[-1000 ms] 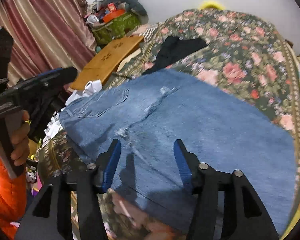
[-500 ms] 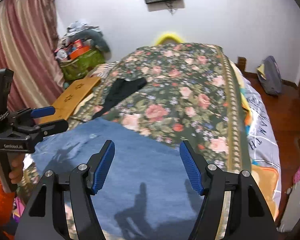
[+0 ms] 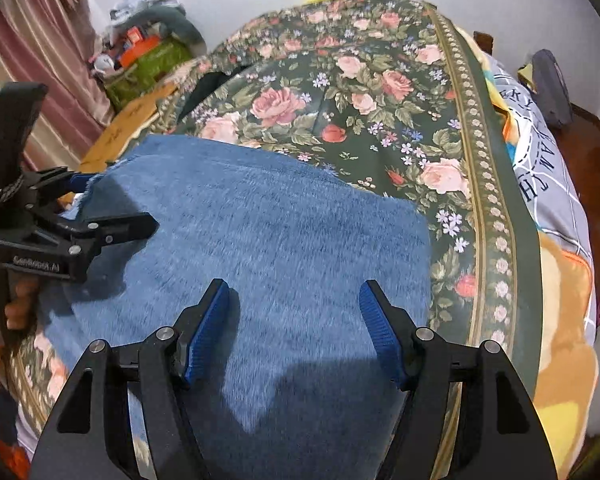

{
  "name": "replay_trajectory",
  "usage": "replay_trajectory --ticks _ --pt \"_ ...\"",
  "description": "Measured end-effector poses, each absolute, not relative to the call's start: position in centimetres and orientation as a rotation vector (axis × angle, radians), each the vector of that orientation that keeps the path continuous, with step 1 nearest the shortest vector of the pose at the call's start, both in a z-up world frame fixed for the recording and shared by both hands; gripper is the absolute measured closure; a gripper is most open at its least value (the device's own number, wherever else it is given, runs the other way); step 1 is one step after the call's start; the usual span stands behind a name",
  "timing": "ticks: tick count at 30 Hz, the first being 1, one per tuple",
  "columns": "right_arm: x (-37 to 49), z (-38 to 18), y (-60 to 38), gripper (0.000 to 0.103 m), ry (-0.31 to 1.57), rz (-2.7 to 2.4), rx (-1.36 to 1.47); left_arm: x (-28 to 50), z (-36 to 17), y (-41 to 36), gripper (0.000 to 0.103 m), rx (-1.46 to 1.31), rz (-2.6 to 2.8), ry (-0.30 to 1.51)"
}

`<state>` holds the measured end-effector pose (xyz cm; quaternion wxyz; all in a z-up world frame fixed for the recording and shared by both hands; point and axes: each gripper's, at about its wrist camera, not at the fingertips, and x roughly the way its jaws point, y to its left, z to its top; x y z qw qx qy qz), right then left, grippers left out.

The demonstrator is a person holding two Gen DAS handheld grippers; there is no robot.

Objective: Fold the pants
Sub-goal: 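Lay the hem onto the jeans and release it with the right gripper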

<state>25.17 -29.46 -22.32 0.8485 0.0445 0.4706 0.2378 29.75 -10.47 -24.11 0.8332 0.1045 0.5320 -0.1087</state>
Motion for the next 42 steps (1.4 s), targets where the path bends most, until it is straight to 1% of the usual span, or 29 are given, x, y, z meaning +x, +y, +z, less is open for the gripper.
replay_trajectory --ticks 7,10,19,26,32,37,42 --pt "22.8 -22.3 -30.9 0.04 0.975 0.457 0.15 27.8 -23.5 -9.0 0.005 0.209 -0.203 1.098" --pt "22.2 -22.2 -31.3 0.04 0.977 0.437 0.163 26.4 -23.0 -8.3 0.005 0.221 -0.198 1.056" --pt "21.1 -21.0 -31.2 0.04 0.983 0.375 0.114 23.2 -21.3 -4.3 0.005 0.163 -0.124 1.006" --pt "21.4 -17.5 -28.9 0.039 0.902 0.388 0.042 20.7 -17.7 0.7 0.005 0.103 0.0 0.914" --pt "22.5 -13.7 -24.3 0.037 0.782 0.465 0.006 17.7 -14.7 8.5 0.005 -0.039 0.147 0.831" --pt "23.4 -13.8 -19.7 0.037 0.769 0.535 -0.041 15.9 -15.8 15.4 0.005 -0.206 0.236 0.897" --pt "23.9 -17.1 -15.8 0.037 0.86 0.58 -0.113 14.1 -19.7 19.8 0.005 -0.392 0.245 1.017"
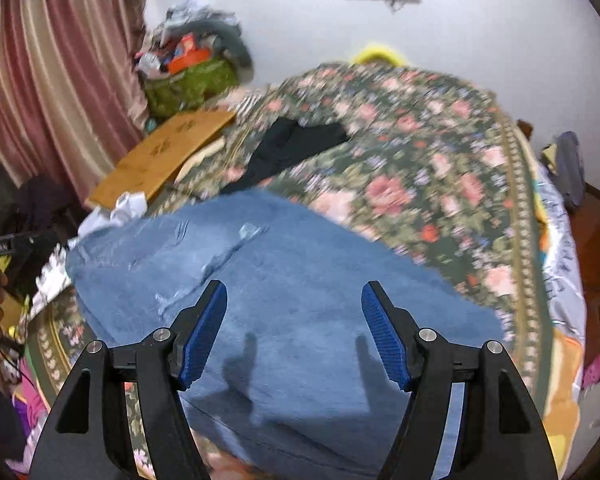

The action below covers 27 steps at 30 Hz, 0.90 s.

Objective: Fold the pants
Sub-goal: 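Lay the hem onto the jeans and release it with the right gripper, then grasp the folded jeans edge with the left gripper and lift it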

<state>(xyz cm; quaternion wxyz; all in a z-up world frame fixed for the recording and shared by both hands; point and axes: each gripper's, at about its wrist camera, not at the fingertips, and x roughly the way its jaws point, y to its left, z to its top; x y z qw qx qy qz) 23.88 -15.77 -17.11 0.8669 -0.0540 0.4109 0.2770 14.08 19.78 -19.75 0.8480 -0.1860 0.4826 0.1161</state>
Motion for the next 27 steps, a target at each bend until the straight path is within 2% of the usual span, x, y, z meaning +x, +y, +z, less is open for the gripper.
replay_trajectory --ticks 5,10,13,22,24,26,27 --pt "23.7 -20.2 -14.0 0.037 0.94 0.601 -0.16 12.6 -23.8 21.3 0.005 -0.589 0.157 1.14" --pt "24.2 -20.2 -14.5 0.036 0.967 0.633 -0.122 13.1 -25.6 21.8 0.005 -0.715 0.084 1.185" --pt "24.0 -20.2 -14.4 0.036 0.96 0.631 -0.126 14.2 -27.3 22.5 0.0 -0.833 0.023 1.21" --pt "24.2 -20.5 -14.5 0.035 0.96 0.643 -0.095 18.4 -30.8 25.0 0.002 -0.999 0.02 1.273" --pt "24.2 -20.5 -14.5 0.034 0.96 0.647 -0.087 19.3 -31.2 25.8 0.013 -1.0 0.066 1.278" --pt "24.2 -20.5 -14.6 0.034 0.958 0.649 -0.084 19.6 -31.3 26.7 0.035 -1.008 0.109 1.272" --pt "24.2 -20.5 -14.6 0.034 0.957 0.65 -0.082 19.8 -31.4 27.1 0.039 -1.015 0.11 1.258"
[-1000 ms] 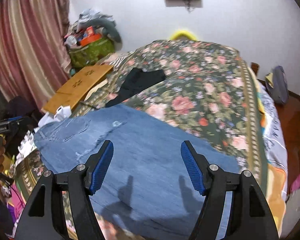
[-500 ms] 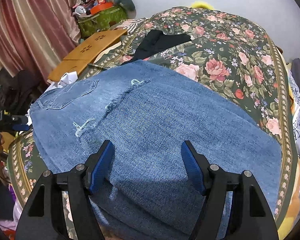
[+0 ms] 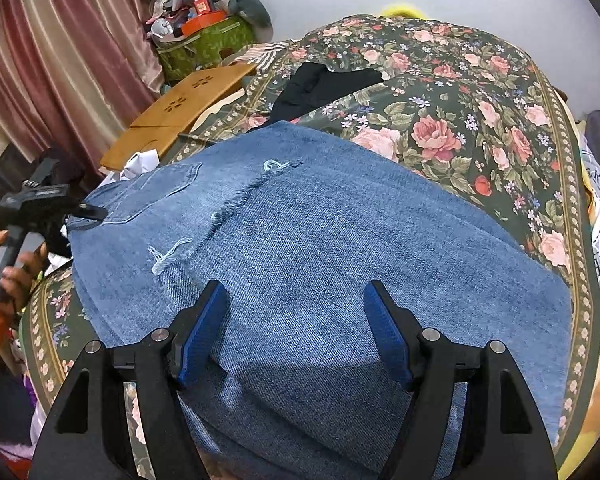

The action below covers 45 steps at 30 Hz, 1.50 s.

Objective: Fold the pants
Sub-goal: 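Grasp the folded jeans edge with the left gripper and lift it, then fold the lifted jeans over onto the stack and release the left gripper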

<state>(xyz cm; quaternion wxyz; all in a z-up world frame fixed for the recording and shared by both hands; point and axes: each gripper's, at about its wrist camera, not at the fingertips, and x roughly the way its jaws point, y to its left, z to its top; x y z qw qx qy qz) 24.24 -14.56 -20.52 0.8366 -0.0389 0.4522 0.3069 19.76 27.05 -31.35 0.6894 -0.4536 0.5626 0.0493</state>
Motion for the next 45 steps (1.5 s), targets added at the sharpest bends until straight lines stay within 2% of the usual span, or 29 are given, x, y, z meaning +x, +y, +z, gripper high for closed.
replay_trajectory --ticks 1,2,3,8,17,24,27,37,45 --pt "24.2 -20.5 -14.6 0.034 0.956 0.652 -0.078 19.9 -31.1 27.2 0.049 -1.011 0.112 1.237" --pt "24.3 -20.5 -14.7 0.034 0.956 0.653 -0.074 19.9 -30.8 27.2 0.064 -0.987 0.128 1.223" --pt "24.3 -20.5 -14.8 0.035 0.957 0.654 -0.068 20.1 -30.1 27.1 0.069 -0.943 0.161 1.208" --pt "24.1 -20.0 -15.5 0.035 0.96 0.645 -0.038 20.5 -25.6 25.6 0.076 -0.683 0.263 1.103" --pt "22.8 -18.2 -21.9 0.035 0.901 0.515 0.062 20.4 -13.0 20.5 0.078 -0.147 0.408 0.789" --pt "23.8 -20.6 -26.8 0.035 0.955 0.427 0.136 22.4 -6.6 13.4 0.078 -0.131 0.238 0.647" --pt "24.7 -22.1 -27.4 0.033 1.01 0.463 0.2 24.3 -5.6 9.5 0.078 -0.125 0.161 0.639" --pt "24.3 -22.9 -27.9 0.033 0.995 0.514 0.262 28.0 -3.7 -4.2 0.079 -0.103 -0.133 0.652" --pt "24.4 -23.0 -28.0 0.033 0.987 0.518 0.271 30.4 -9.6 -13.3 0.079 -0.038 -0.294 0.83"
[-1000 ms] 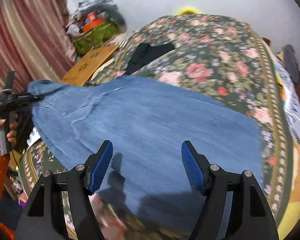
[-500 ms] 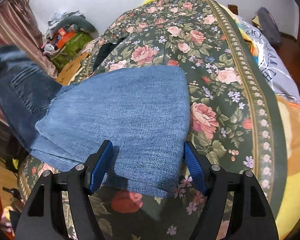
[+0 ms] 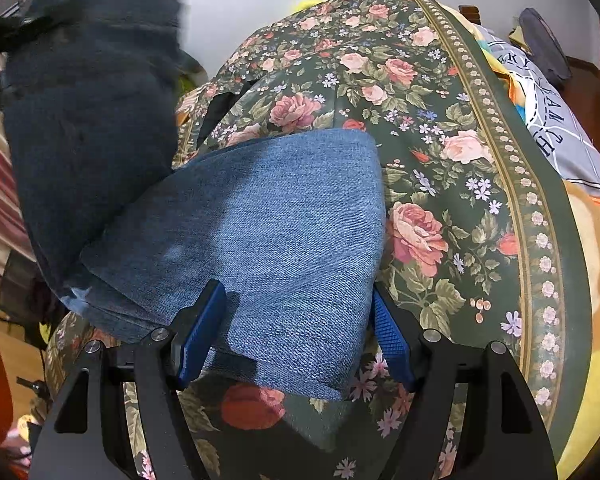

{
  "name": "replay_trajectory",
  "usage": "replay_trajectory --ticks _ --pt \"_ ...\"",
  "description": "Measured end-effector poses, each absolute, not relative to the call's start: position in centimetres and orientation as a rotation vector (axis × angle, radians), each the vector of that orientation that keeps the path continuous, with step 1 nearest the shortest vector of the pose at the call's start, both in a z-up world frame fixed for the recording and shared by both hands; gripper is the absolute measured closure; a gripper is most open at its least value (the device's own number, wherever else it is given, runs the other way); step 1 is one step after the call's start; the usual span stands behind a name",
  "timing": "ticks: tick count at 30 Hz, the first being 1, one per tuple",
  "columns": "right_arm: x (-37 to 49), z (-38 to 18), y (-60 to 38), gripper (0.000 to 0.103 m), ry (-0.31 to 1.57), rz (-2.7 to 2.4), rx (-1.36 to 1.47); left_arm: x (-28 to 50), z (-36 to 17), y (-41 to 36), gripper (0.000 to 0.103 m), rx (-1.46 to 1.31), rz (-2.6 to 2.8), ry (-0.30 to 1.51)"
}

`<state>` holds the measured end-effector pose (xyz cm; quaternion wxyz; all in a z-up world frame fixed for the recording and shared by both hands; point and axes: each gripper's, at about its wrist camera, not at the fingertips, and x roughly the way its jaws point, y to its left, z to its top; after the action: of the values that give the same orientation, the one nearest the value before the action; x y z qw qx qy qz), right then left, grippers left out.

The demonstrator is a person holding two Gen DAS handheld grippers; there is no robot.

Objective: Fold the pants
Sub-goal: 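Fold the lifted jeans over onto the stack and release the left gripper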

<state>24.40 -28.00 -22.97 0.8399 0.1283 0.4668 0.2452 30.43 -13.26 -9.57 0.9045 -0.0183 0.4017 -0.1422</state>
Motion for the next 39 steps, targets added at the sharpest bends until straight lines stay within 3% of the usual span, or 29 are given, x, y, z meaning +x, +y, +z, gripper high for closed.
replay_trajectory --ticks 6,9,14,17,27,39 --pt "23.4 -22.3 -28.3 0.033 0.966 0.515 0.254 29.6 -14.5 -18.0 0.076 0.078 -0.371 0.98" --pt "22.6 -21.8 -28.4 0.033 0.953 0.51 0.225 29.2 -15.8 -19.5 0.067 0.151 -0.379 1.018" --pt "21.2 -21.1 -28.9 0.033 0.94 0.496 0.213 28.1 -13.7 -19.3 0.025 0.099 -0.445 0.974" --pt "20.9 -20.9 -29.2 0.033 0.943 0.493 0.212 27.5 -11.5 -18.2 0.009 0.091 -0.446 0.891" --pt "20.1 -20.8 -28.3 0.033 0.958 0.492 0.202 34.8 -12.4 -7.7 0.008 0.085 -0.134 0.901" --pt "21.6 -21.0 -26.1 0.029 0.977 0.441 0.108 43.1 -24.3 2.6 0.008 0.169 0.086 1.158"
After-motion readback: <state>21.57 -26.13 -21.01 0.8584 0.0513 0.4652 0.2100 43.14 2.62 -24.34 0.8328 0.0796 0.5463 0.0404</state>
